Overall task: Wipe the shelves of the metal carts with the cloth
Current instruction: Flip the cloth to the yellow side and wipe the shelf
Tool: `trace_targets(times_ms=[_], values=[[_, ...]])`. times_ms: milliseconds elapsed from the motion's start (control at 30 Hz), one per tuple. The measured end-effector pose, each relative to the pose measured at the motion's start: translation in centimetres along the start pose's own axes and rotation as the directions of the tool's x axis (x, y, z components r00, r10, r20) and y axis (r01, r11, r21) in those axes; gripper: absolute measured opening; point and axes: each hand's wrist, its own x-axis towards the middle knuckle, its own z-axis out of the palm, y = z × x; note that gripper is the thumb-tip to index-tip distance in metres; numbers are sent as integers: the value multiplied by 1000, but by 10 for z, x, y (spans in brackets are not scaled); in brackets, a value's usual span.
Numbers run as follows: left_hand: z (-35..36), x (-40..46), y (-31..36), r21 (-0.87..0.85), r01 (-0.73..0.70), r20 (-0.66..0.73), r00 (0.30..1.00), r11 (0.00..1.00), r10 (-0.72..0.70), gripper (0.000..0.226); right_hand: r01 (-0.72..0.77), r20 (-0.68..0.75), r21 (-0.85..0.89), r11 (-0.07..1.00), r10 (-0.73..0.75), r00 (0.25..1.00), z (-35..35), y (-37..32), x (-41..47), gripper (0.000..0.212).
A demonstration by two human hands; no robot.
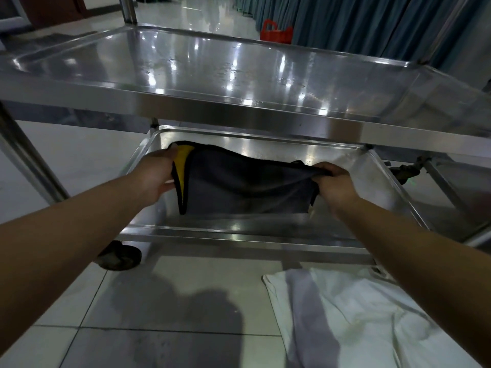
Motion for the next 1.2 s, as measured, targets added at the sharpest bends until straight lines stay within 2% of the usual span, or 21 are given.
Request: trace_targets(times_ms=[67, 167, 267, 333, 400, 433, 467, 533, 567, 633, 667, 733, 800, 900, 1000, 1067, 1133, 1200], values=[[-6, 3, 2, -32, -12, -25, 1000, 999, 11, 19, 13, 60, -66, 998, -9, 998, -7, 2, 2, 32], [-19, 8, -2, -3, 14, -65, 998, 1000, -14, 21, 66, 298, -377, 924, 53, 953, -22, 20, -4, 32], [-28, 13, -9, 122, 135, -97, 988, 983, -124, 28, 153, 516, -655, 740, 291, 806, -31, 40, -15, 34], [-32, 19, -12, 115, 158, -117, 983, 981, -145, 32, 226, 573, -747, 626, 432, 696, -30, 49, -18, 42], [-35, 27, -15, 109, 149, -131, 982, 983, -135, 35, 273, 585, -776, 569, 488, 648, -26, 50, -17, 36], [-35, 31, -18, 162, 144, -148, 982, 976, -120, 40, 268, 586, -776, 571, 495, 642, -24, 51, -15, 26], [-35, 34, -22, 290, 134, -163, 983, 948, -89, 48, 233, 574, -777, 585, 506, 643, -22, 51, -12, 23], [-34, 37, -32, 641, 62, -151, 987, 765, 46, 66, 132, 534, -756, 641, 487, 692, -17, 53, -6, 19], [-33, 37, -36, 739, 16, -106, 990, 673, 94, 72, 123, 516, -734, 668, 431, 740, -15, 54, -4, 15], [-29, 35, -43, 824, -85, 47, 996, 560, 81, 60, 205, 469, -723, 659, 252, 846, -8, 53, -1, 30], [-27, 34, -48, 854, -136, 139, 990, 503, 32, 47, 222, 462, -707, 671, 201, 864, -2, 53, -2, 32], [-23, 31, -62, 894, -161, 222, 970, 418, -101, 31, 252, 533, -660, 708, 205, 821, 12, 51, -9, 36], [-17, 25, -74, 900, -147, 229, 960, 411, -160, 31, 315, 588, -689, 653, 250, 769, 30, 53, -15, 47], [-9, 19, -86, 849, -167, 251, 962, 501, -106, 21, 398, 588, -718, 571, 192, 785, 48, 56, -20, 46], [-7, 16, -86, 871, -234, 287, 956, 432, -60, 22, 442, 611, -690, 573, 135, 780, 49, 63, -23, 32], [-8, 17, -87, 872, -284, 314, 949, 399, -12, 19, 449, 615, -685, 573, 125, 779, 44, 66, -25, 37], [-8, 16, -87, 856, -306, 339, 941, 416, -5, 11, 463, 617, -695, 550, 125, 777, 38, 67, -24, 43], [-11, 19, -82, 835, -288, 353, 934, 470, -56, 7, 470, 624, -703, 535, 145, 768, 34, 69, -21, 39]])
